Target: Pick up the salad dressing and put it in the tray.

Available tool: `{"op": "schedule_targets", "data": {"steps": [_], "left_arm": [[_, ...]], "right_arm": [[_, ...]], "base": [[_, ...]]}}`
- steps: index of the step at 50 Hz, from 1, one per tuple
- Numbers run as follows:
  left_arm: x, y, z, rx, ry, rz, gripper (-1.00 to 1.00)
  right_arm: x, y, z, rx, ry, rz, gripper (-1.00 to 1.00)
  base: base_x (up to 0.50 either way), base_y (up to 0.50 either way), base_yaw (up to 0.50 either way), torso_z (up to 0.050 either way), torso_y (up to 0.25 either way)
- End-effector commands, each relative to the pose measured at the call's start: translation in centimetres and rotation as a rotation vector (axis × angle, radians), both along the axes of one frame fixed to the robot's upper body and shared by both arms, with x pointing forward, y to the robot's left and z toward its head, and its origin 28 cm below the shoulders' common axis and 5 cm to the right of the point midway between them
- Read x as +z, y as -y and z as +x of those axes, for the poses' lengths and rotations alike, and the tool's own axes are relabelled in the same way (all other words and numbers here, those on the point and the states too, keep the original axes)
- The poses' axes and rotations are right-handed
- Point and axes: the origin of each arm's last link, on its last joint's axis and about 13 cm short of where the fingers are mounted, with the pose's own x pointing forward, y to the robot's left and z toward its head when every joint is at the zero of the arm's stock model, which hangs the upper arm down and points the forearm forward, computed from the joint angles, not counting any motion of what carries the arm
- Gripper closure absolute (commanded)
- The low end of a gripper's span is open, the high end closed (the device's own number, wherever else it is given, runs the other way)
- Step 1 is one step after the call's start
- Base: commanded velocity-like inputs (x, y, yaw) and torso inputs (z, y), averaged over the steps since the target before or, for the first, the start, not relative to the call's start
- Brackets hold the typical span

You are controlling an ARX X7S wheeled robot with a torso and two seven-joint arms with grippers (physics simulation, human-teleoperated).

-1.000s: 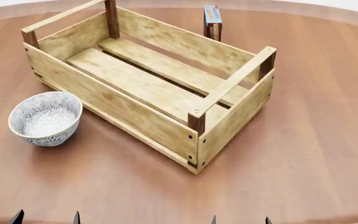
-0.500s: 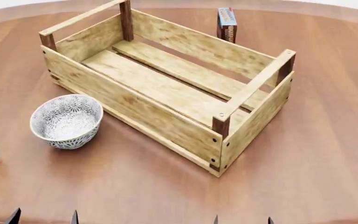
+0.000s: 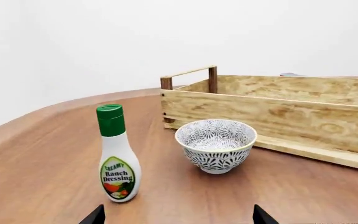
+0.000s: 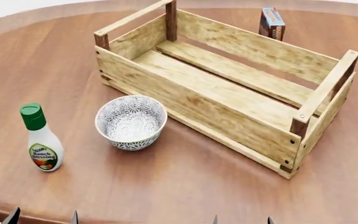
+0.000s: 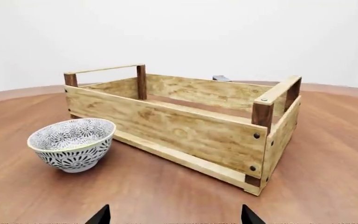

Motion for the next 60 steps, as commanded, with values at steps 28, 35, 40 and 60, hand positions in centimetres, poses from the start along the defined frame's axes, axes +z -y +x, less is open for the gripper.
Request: {"op": "schedule_targets", "data": {"steps": [28, 35, 40, 60], "left_arm": [[9.6, -1.2, 1.4, -0.005, 0.113, -0.014, -1.00], [11.5, -1.5, 1.0, -0.009, 0.146, -0.013, -1.00], [12.8, -1.6, 0.4, 0.002, 0.203, 0.010, -1.00], [12.6, -1.9, 0.5, 0.012, 0.190, -0.025, -1.00]], "right_arm": [[8.2, 1.7, 1.2, -0.113, 0.094, -0.044, -1.00], [11.0, 2.2, 0.7, -0.105, 0.159, -0.053, -1.00], [12.2, 2.6, 0.6, -0.112, 0.198, -0.043, -1.00], [12.6, 3.1, 0.5, -0.157, 0.230, -0.037, -1.00]], "base": [[0.24, 0.04, 0.00, 0.000, 0.000], [0.50, 0.00, 0.00, 0.000, 0.000], [0.50, 0.00, 0.00, 0.000, 0.000], [0.50, 0.00, 0.00, 0.000, 0.000]]}}
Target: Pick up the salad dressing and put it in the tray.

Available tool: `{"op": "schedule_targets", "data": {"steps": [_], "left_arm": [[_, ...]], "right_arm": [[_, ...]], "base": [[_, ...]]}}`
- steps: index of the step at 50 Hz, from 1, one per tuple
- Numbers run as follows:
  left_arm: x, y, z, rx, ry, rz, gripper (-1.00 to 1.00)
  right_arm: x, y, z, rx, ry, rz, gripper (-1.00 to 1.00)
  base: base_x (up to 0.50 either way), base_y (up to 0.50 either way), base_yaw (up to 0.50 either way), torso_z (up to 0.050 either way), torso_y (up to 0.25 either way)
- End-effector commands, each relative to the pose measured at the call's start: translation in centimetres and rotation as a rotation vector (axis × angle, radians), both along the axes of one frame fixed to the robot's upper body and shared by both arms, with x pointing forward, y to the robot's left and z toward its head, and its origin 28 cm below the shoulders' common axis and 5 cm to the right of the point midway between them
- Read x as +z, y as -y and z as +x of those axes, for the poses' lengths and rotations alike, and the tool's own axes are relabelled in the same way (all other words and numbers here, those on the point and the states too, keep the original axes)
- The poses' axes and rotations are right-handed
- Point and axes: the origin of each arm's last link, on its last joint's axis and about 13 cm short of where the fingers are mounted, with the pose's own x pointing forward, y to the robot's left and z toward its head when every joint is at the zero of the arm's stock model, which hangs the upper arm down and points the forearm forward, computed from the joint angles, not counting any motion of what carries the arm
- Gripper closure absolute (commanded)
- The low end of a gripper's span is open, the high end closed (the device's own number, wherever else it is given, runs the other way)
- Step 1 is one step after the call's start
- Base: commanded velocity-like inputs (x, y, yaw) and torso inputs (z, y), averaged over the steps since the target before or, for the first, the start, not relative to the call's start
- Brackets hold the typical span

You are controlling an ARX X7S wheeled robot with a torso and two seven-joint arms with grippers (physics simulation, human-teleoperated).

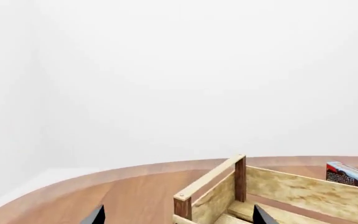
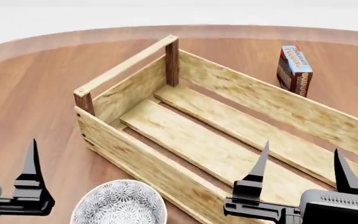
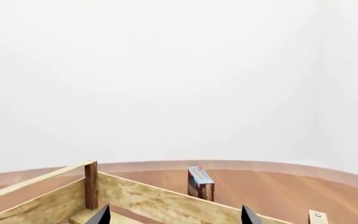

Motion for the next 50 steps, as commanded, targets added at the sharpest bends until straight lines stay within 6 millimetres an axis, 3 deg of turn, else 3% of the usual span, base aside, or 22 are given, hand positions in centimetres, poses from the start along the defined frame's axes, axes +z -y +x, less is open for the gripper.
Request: {"op": "schedule_targets", "data": {"steps": [1, 10, 17, 50], "left_arm": [[0.27, -0.17, -0.15, 0.003, 0.004, -0.008, -1.00], [0.18, -0.19, -0.18, 0.005, 0.008, -0.007, -1.00], [0.10, -0.20, -0.17, 0.004, 0.008, -0.008, -1.00], [-0.08, -0.29, -0.16, 0.008, 0.010, -0.009, -1.00]], "right_arm": [[0.46, 0.20, -0.14, -0.019, 0.021, -0.005, -1.00], [-0.03, 0.20, -0.04, -0.023, 0.016, -0.020, -1.00], [-0.19, 0.21, -0.36, 0.001, 0.062, 0.007, -1.00], [-0.38, 0.15, -0.45, 0.015, 0.073, 0.000, -1.00]], "base": [[0.50, 0.00, 0.00, 0.000, 0.015], [0.49, 0.00, 0.00, 0.000, 0.000], [0.00, 0.00, 0.00, 0.000, 0.000], [0.00, 0.00, 0.50, 0.000, 0.000]]}}
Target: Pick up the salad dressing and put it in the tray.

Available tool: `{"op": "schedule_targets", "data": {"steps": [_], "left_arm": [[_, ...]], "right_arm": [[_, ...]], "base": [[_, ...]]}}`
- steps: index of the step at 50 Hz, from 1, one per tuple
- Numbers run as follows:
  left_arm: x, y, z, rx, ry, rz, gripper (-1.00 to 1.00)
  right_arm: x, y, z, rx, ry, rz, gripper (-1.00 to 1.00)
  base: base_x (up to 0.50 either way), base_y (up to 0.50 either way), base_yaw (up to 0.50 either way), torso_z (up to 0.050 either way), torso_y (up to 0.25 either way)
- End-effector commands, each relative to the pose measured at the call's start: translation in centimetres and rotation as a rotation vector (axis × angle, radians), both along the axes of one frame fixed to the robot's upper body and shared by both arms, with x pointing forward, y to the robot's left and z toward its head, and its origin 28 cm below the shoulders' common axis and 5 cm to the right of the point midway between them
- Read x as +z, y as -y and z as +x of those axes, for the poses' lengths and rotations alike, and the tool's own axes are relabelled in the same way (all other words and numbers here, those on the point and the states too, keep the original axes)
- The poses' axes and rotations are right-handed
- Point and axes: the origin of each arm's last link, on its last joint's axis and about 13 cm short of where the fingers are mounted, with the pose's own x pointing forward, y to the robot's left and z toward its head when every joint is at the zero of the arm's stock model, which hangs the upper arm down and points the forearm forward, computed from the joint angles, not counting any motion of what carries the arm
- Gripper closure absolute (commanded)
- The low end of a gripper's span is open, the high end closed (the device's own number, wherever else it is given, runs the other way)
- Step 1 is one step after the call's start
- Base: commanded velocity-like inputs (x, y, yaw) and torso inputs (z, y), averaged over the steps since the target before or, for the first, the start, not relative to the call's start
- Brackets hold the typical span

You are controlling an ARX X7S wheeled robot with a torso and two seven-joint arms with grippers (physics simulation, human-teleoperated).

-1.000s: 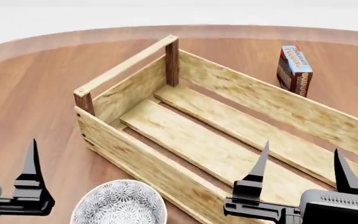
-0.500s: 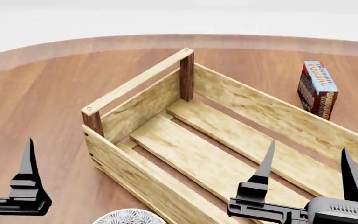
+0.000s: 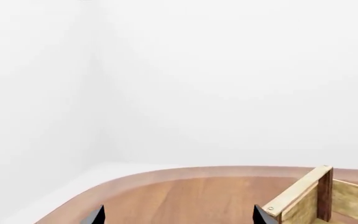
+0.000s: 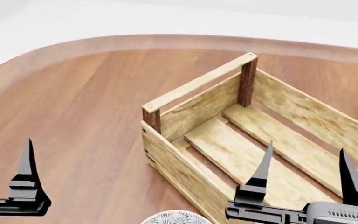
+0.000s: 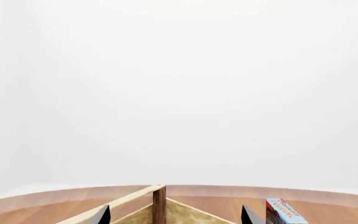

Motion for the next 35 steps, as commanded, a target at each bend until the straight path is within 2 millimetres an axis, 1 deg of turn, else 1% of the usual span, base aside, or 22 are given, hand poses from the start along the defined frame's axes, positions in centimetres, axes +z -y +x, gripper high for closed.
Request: {"op": "schedule_targets", "data": {"steps": [1, 35], "left_arm": [[-0.07, -0.02, 0.00, 0.000, 0.000, 0.000, -1.00], [0.02, -0.04, 0.08, 0.003, 0.001, 0.002, -1.00]], "right_arm": [[-0.10, -0.05, -0.01, 0.008, -0.004, -0.003, -1.00], [-0.14, -0.11, -0.07, 0.019, -0.002, -0.018, -1.00]], "base": [[0.00, 0.00, 0.50, 0.000, 0.000], [0.00, 0.00, 0.50, 0.000, 0.000]]}}
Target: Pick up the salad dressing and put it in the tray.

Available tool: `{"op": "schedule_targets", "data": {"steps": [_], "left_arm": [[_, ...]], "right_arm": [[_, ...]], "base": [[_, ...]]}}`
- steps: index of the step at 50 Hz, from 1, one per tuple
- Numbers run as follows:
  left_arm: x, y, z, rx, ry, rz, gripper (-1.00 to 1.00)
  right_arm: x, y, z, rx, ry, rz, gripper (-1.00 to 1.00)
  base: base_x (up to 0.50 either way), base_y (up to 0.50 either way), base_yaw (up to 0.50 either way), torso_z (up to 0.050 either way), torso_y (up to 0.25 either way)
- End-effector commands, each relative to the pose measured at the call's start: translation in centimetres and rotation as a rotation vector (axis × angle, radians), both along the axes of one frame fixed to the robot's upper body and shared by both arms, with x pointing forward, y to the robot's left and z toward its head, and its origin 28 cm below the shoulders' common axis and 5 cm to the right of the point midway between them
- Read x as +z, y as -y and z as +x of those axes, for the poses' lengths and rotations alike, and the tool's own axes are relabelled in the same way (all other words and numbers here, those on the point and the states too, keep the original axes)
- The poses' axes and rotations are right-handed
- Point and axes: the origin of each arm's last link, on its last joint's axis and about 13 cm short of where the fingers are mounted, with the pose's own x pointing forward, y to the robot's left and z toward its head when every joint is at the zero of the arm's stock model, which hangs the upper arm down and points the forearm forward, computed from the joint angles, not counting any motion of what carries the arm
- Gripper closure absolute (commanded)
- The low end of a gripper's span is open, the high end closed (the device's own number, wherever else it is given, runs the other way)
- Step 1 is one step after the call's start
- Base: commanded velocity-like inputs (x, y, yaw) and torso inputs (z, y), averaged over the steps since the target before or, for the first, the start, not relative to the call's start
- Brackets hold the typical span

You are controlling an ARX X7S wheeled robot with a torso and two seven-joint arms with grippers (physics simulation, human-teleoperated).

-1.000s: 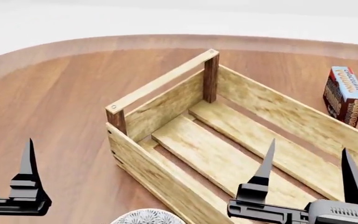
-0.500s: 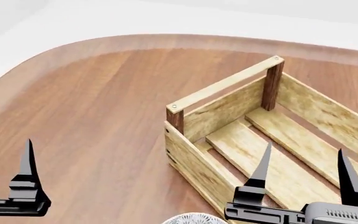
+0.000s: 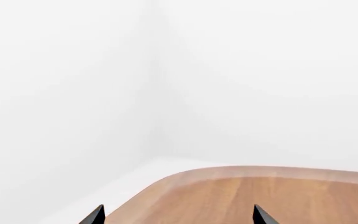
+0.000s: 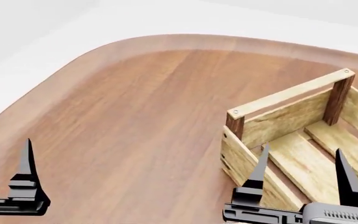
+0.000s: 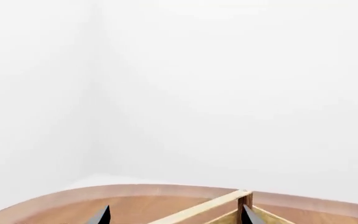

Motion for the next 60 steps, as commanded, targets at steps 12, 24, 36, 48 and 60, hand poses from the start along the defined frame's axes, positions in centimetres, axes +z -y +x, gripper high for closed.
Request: {"op": "schedule_targets", "data": {"steps": [12, 24, 36, 48, 60], "left_arm": [[-0.1, 0.0, 0.0, -0.002, -0.003, -0.001, -1.00], [-0.1, 0.0, 0.0, -0.001, -0.006, -0.002, -1.00], [-0.2, 0.0, 0.0, -0.001, -0.007, -0.002, -1.00], [-0.3, 0.0, 0.0, -0.002, -0.011, 0.002, -1.00], [-0.3, 0.0, -0.1, -0.007, -0.012, 0.002, -1.00]], "right_arm": [[-0.1, 0.0, -0.1, 0.006, -0.004, -0.008, -1.00], [-0.2, -0.1, 0.0, 0.010, -0.007, -0.011, -1.00], [-0.6, -0.3, 0.1, 0.045, -0.030, -0.004, -1.00], [-1.4, -0.1, -0.5, 0.133, -0.155, -0.097, -1.00], [-2.8, 1.9, -1.6, 0.254, -0.286, -0.186, -1.00]], "base": [[0.00, 0.00, 0.50, 0.000, 0.000], [0.00, 0.00, 0.50, 0.000, 0.000], [-0.08, 0.11, 0.33, 0.000, 0.000], [0.00, 0.00, 0.00, 0.000, 0.000], [0.00, 0.00, 0.00, 0.000, 0.000]]}}
